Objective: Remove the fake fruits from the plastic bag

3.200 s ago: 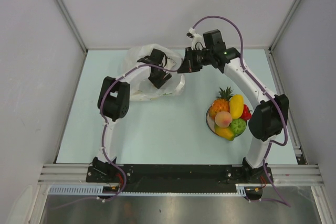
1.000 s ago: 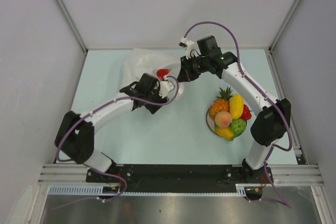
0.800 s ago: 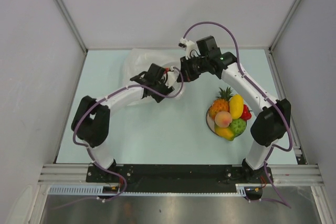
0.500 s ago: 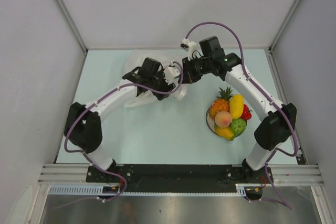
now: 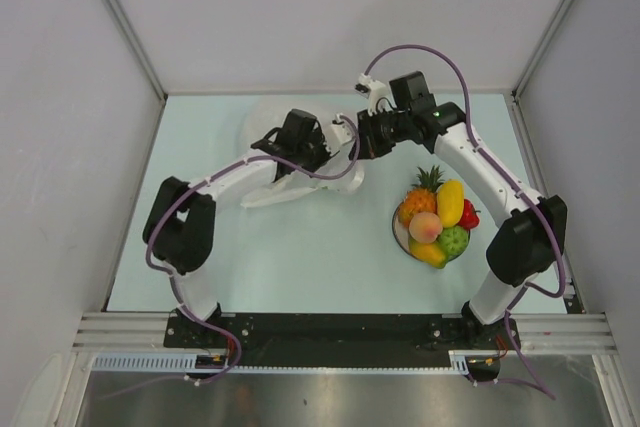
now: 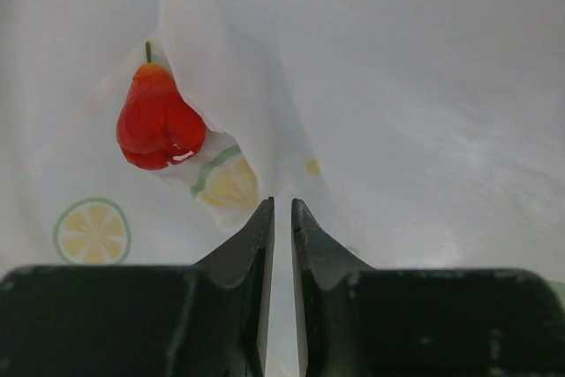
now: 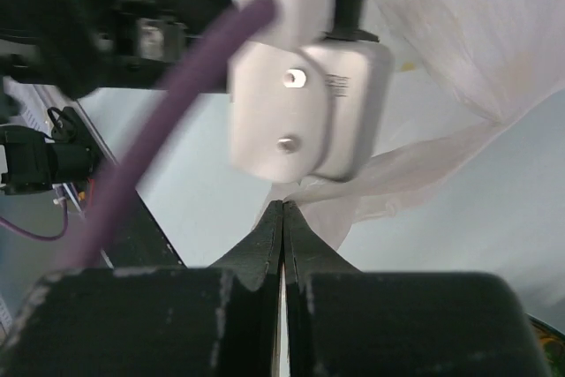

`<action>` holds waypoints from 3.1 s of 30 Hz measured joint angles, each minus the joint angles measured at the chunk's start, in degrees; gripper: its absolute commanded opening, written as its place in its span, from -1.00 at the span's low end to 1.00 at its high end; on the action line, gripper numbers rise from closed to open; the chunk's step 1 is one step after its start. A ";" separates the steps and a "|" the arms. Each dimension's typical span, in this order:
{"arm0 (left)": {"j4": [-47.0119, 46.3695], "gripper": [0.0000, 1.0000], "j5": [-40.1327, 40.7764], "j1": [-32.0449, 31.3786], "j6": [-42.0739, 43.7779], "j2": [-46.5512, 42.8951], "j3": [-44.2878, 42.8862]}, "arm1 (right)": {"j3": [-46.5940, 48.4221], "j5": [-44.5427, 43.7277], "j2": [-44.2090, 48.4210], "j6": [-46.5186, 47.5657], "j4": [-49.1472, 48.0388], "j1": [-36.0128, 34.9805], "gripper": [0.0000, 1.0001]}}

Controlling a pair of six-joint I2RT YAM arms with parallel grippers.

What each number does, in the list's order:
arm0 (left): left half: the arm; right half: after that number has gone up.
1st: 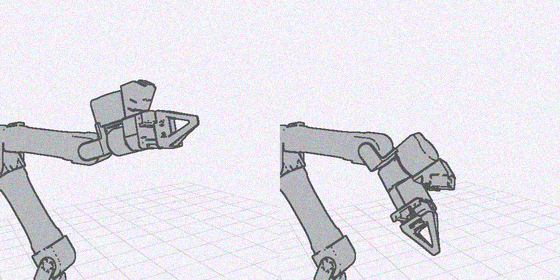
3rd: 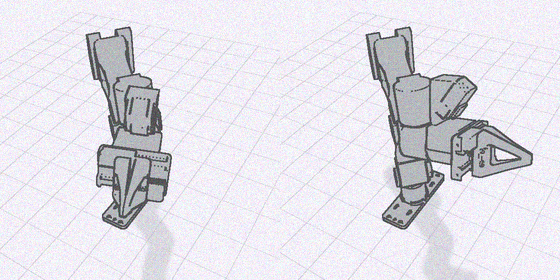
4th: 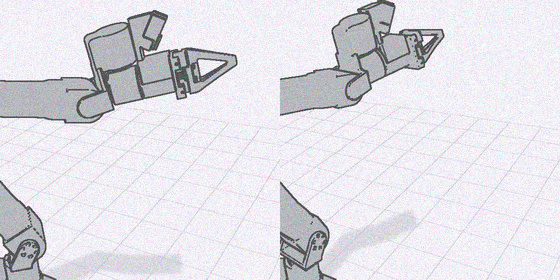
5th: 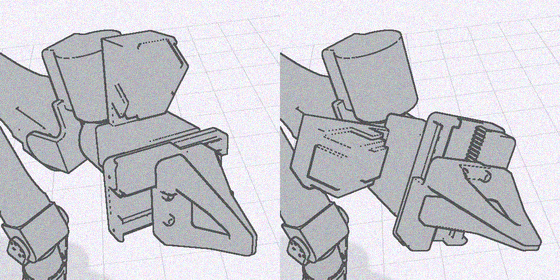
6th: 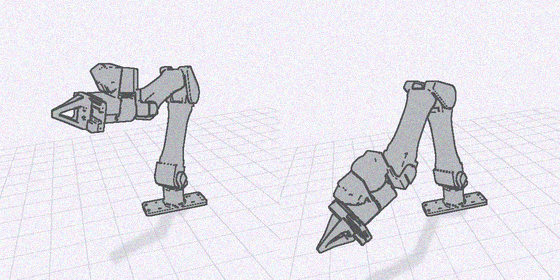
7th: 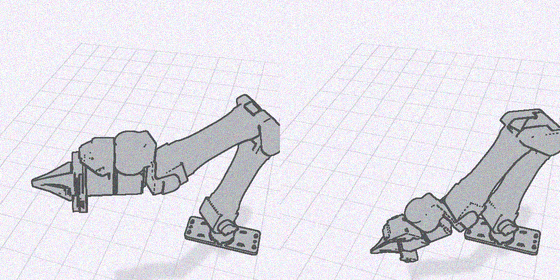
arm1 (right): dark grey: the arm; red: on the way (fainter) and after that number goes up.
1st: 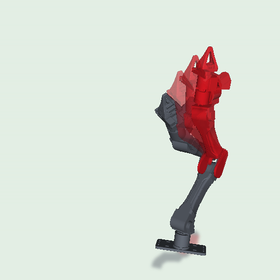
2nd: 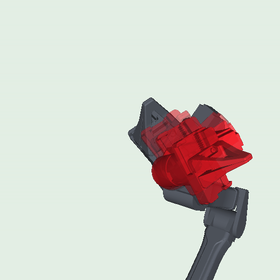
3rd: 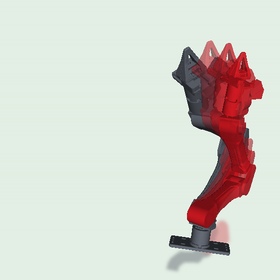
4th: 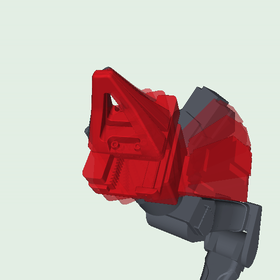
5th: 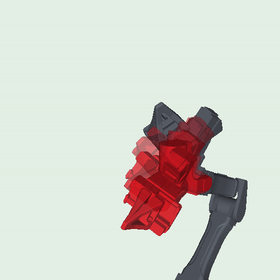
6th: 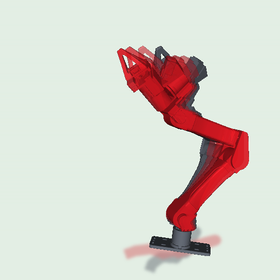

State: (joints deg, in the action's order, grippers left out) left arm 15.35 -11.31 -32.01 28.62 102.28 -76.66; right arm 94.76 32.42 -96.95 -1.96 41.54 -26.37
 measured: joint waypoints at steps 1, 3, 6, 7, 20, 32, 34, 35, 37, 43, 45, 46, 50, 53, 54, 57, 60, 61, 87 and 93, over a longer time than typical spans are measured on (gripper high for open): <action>-1.05 -0.80 1.14 0.00 0.90 1.27 0.11 | -0.04 0.00 0.00 -0.11 -0.02 0.04 -1.00; -3.56 -0.84 3.41 0.00 2.69 2.86 0.61 | -0.04 0.09 0.00 -0.66 -0.04 0.26 -1.00; -7.50 -0.89 7.02 0.00 5.25 4.55 0.68 | -0.04 0.20 0.00 -1.49 -0.17 1.07 -1.00; -8.76 -0.82 8.79 0.00 6.29 5.44 0.28 | -0.04 0.20 0.00 -1.66 -0.20 1.18 -1.00; -4.92 0.85 14.91 0.33 6.56 20.76 -19.67 | -0.04 -0.81 -0.02 -2.54 -0.35 3.04 -1.00; 7.72 0.68 19.06 2.25 -2.34 32.68 -35.06 | -0.04 0.35 -0.02 -2.54 -0.39 2.38 -1.00; 8.46 0.66 18.97 2.32 -3.48 32.63 -35.04 | -0.04 0.46 -0.02 -2.54 -0.57 2.38 -1.00; 8.83 0.66 18.88 2.45 -4.04 32.63 -34.99 | -0.04 0.46 -0.02 -2.54 -0.61 2.38 -1.00; 9.70 0.65 18.38 2.69 -5.64 32.52 -34.60 | -0.04 0.55 -0.04 -2.54 -0.70 2.40 -1.00; 12.13 0.47 15.13 3.74 -9.31 31.78 -33.99 | -0.04 0.63 -0.26 -2.54 -0.70 2.49 -1.00; 12.46 0.28 14.49 3.91 -10.25 31.65 -33.99 | -0.04 0.63 -0.35 -2.54 -0.70 2.49 -1.00; 12.52 0.24 14.12 4.00 -10.64 31.56 -33.99 | -0.04 0.63 -0.35 -2.54 -0.70 2.49 -1.00; 12.74 -0.12 13.42 4.02 -11.65 31.04 -33.99 | -0.04 0.61 -0.37 -2.51 -0.70 2.45 -1.00; 12.79 -0.17 12.72 4.02 -12.07 30.34 -33.99 | -0.04 0.61 -0.37 -2.45 -0.70 2.32 -1.00; 12.87 -0.17 12.33 4.02 -12.13 30.01 -33.99 | -0.04 0.59 -0.37 -2.36 -0.72 2.25 -1.00; 13.57 -0.18 11.21 4.02 -12.35 28.24 -33.88 | -0.04 0.52 -0.37 -2.21 -0.70 2.16 -1.00; 13.64 -0.20 9.55 4.02 -12.87 24.11 -32.00 | -0.28 0.33 -0.37 -1.88 -0.74 2.49 -1.00; 13.70 -0.20 9.11 4.02 -13.11 22.12 -30.80 | -0.44 0.31 -0.37 -1.84 -0.79 2.60 -1.00; 8.09 0.67 17.62 3.39 -13.16 21.77 -23.54 | -4.28 -0.11 -0.63 -0.37 -1.53 3.91 -1.00; 6.97 0.68 19.08 3.48 -13.57 24.02 -28.15 | -4.52 -0.13 -0.61 -0.35 -1.55 3.21 -1.00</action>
State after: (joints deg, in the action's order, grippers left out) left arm 22.33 7.77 -28.53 15.05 126.30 -104.81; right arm 90.24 32.29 -97.56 -2.31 39.99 -23.16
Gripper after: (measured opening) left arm 0.849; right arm 0.007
